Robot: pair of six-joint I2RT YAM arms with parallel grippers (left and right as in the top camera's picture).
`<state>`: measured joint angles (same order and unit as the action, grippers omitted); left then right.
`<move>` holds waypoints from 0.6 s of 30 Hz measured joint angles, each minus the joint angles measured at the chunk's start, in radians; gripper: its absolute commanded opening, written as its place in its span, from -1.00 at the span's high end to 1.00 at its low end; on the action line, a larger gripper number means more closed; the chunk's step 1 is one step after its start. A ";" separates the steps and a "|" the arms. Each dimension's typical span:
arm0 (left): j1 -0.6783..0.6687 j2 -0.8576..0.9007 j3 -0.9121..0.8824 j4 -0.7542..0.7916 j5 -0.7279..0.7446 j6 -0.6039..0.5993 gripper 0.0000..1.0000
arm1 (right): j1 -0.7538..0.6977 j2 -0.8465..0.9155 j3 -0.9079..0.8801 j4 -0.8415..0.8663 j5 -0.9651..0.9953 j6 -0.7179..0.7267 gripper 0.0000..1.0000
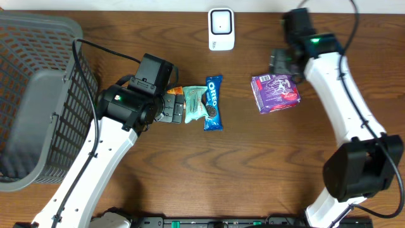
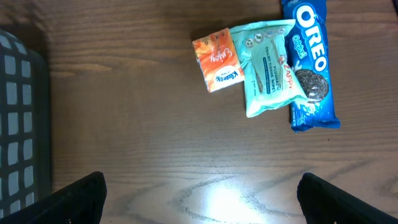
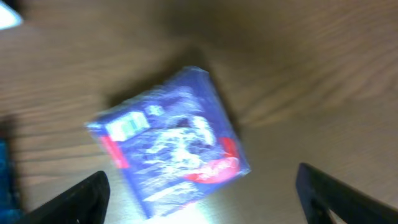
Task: Scan the item barcode
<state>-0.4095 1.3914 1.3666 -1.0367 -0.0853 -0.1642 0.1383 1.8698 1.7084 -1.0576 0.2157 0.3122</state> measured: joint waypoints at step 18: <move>0.000 0.000 0.000 0.000 0.000 0.000 -0.96 | -0.363 0.309 -0.150 0.082 -0.787 -0.349 -0.41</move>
<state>-0.4095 1.3914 1.3666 -1.0367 -0.0853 -0.1642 -0.2249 2.1784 1.5581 -0.9756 -0.5709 -0.0368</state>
